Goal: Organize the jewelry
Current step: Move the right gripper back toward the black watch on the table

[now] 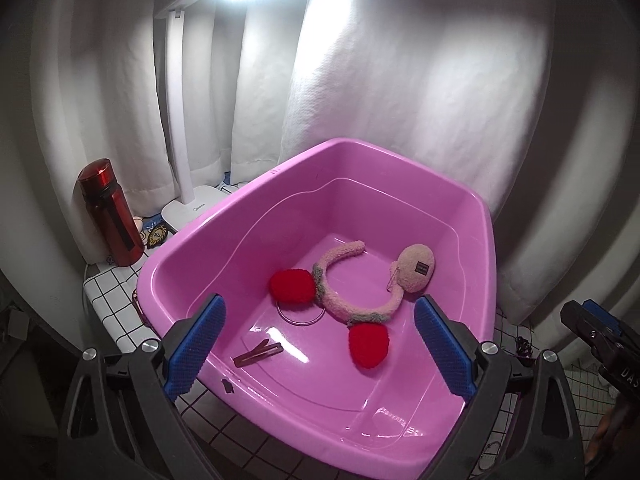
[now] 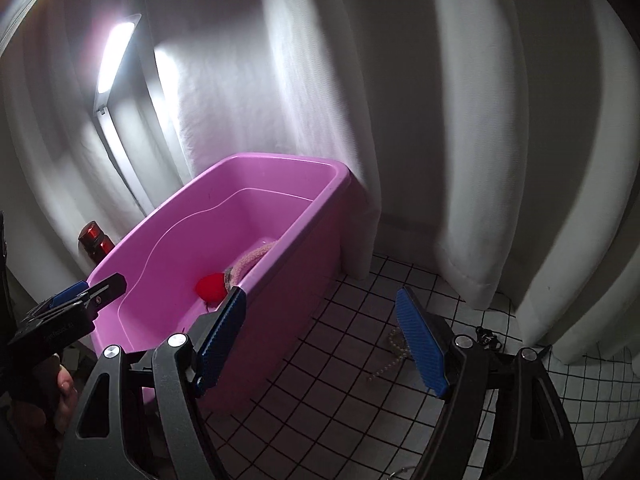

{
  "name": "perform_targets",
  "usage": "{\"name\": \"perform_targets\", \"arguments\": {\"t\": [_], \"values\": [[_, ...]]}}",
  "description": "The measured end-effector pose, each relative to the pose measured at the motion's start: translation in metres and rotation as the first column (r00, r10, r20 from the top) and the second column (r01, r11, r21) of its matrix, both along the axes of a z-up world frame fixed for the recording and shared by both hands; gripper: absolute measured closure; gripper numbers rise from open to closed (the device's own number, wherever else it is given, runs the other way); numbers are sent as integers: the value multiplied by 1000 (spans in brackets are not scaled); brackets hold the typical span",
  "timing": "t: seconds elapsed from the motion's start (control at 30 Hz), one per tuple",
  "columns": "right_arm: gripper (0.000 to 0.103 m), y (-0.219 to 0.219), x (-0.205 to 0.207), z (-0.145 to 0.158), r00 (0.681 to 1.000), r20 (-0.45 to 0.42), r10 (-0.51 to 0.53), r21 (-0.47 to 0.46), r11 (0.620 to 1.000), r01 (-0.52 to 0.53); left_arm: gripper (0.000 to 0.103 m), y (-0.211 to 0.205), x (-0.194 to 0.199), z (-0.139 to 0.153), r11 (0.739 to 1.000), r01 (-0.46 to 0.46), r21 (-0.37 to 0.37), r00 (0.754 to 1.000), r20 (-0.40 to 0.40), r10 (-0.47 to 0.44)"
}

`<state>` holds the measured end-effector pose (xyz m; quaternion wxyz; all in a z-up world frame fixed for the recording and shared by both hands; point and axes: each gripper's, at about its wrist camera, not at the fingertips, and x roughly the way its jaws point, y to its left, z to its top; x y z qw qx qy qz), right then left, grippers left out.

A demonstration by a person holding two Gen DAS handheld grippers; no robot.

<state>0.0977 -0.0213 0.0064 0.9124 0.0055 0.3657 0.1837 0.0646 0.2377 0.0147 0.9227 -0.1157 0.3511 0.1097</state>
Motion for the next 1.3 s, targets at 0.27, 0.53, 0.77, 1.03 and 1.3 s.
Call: {"name": "perform_targets", "arguments": {"t": [0.27, 0.53, 0.77, 1.03, 1.3], "values": [[29, -109, -30, -10, 997, -10, -79, -30, 996, 79, 10, -58, -31, 4, 999, -33, -3, 999, 8, 33], [29, -193, -38, -35, 998, -57, -14, -40, 999, 12, 10, -152, -76, -13, 996, -84, -18, 996, -14, 83], [29, -231, -32, -73, 991, -117, 72, -67, 995, -80, 10, -215, -100, -57, 992, -127, -27, 988, -89, 124], [29, -243, -25, -123, 975, -195, 103, -82, 989, -120, 10, -252, -92, -114, 994, -103, 21, 977, -187, 105], [29, -241, -21, -156, 969, -219, 116, -75, 988, -135, 10, -274, -82, -157, 995, -93, -22, 966, -244, 85]]}}
